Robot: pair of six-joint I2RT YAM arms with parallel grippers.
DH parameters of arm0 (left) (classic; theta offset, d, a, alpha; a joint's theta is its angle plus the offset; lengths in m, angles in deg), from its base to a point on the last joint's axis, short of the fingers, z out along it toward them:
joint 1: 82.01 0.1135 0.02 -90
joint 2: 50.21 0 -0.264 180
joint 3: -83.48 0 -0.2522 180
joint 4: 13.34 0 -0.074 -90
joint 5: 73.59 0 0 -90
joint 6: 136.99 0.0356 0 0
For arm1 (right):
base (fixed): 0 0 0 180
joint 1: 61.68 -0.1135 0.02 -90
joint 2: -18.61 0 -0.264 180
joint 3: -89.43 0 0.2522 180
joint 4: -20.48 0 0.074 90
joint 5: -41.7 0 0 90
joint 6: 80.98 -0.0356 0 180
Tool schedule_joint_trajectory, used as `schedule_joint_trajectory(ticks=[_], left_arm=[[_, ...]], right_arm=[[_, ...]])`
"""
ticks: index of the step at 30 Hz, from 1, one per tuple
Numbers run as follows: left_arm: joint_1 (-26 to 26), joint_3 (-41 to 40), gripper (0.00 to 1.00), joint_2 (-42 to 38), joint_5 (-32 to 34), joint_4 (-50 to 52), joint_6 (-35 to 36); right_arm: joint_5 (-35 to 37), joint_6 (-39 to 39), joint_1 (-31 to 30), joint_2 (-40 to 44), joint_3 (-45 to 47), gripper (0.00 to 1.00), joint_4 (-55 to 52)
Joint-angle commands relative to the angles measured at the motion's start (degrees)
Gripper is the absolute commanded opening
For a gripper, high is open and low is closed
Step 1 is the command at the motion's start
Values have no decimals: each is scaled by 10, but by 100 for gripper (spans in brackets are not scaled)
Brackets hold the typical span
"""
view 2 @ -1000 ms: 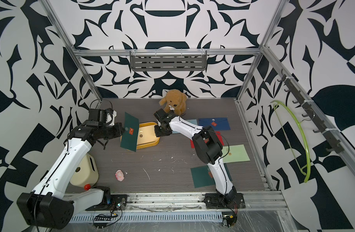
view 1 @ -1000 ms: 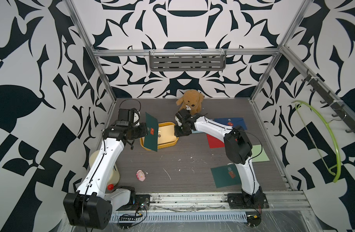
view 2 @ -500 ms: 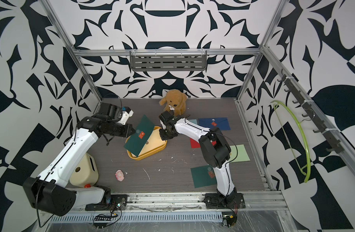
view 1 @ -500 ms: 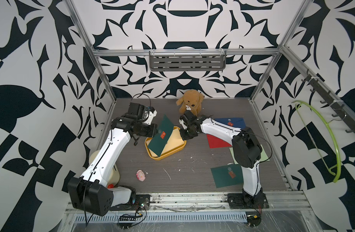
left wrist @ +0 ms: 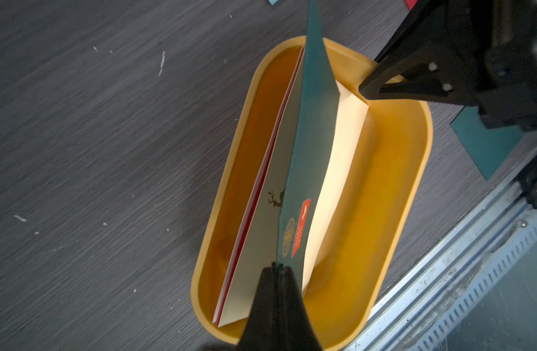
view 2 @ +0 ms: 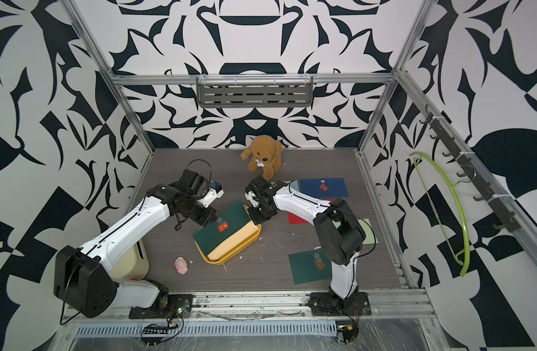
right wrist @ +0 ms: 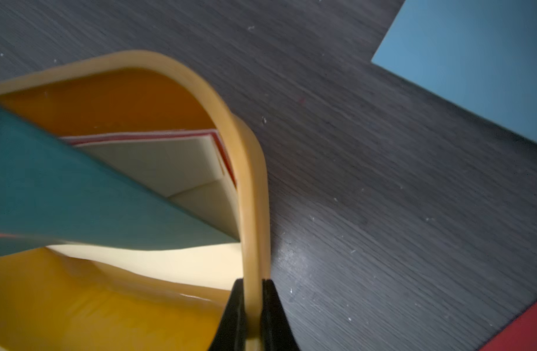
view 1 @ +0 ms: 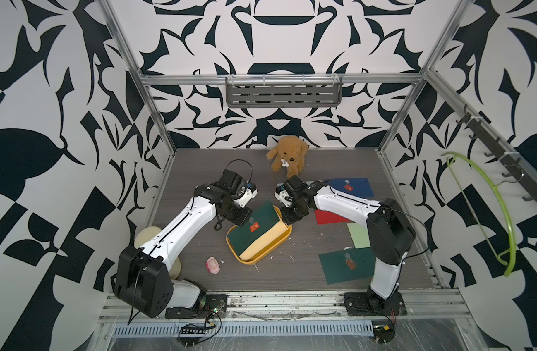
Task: Put the sealed envelopes into the storage box
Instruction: Place the envelope in the storage box.
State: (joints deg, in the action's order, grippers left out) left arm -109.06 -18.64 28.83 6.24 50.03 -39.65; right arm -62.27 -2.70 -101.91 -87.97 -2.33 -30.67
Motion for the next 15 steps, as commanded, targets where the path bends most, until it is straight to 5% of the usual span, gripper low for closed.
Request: schedule_joint_trajectory(ticks=[1, 11, 15], left_arm=[[-8, -19, 0, 3, 17, -57, 2], [-21, -30, 1, 44, 36, -30, 4], [-24, -22, 12, 54, 51, -30, -3]], right_arm=[[-32, 7, -5, 27, -1, 9, 19], [-36, -22, -6, 29, 8, 9, 50], [-32, -36, -6, 30, 15, 9, 58]])
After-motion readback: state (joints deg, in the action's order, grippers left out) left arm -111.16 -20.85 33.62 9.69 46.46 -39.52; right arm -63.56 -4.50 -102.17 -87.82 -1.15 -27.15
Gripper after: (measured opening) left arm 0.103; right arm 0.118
